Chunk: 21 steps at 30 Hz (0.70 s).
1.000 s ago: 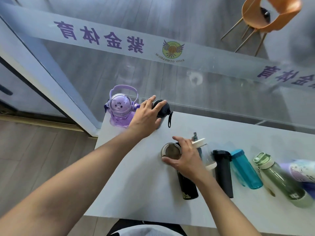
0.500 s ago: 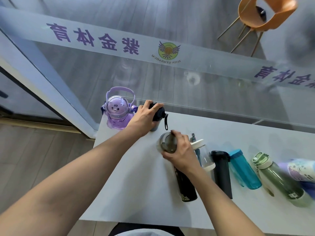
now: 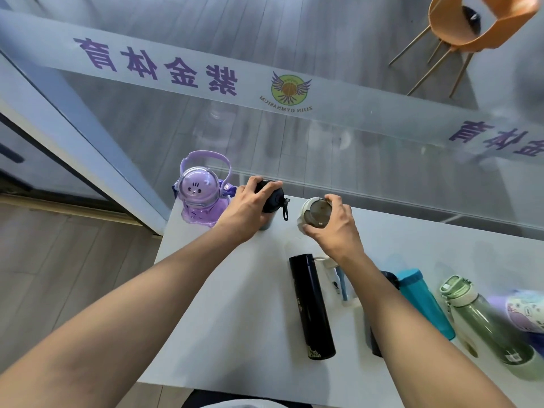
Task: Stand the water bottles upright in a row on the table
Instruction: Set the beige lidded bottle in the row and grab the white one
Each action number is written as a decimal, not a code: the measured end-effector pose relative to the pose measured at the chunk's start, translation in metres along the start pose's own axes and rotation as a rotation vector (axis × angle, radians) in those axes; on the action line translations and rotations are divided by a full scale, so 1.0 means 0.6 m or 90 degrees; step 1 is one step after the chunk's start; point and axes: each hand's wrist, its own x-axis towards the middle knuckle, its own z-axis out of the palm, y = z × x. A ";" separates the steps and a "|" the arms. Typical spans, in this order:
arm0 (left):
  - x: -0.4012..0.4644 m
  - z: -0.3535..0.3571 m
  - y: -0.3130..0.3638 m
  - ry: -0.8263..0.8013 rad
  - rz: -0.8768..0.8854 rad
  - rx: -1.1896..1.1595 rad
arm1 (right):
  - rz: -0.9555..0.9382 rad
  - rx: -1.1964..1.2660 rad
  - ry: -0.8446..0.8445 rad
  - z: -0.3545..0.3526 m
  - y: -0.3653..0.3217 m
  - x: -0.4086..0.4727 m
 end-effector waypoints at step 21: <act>-0.009 -0.010 0.011 -0.005 -0.003 0.000 | 0.026 -0.028 -0.015 0.021 0.001 0.008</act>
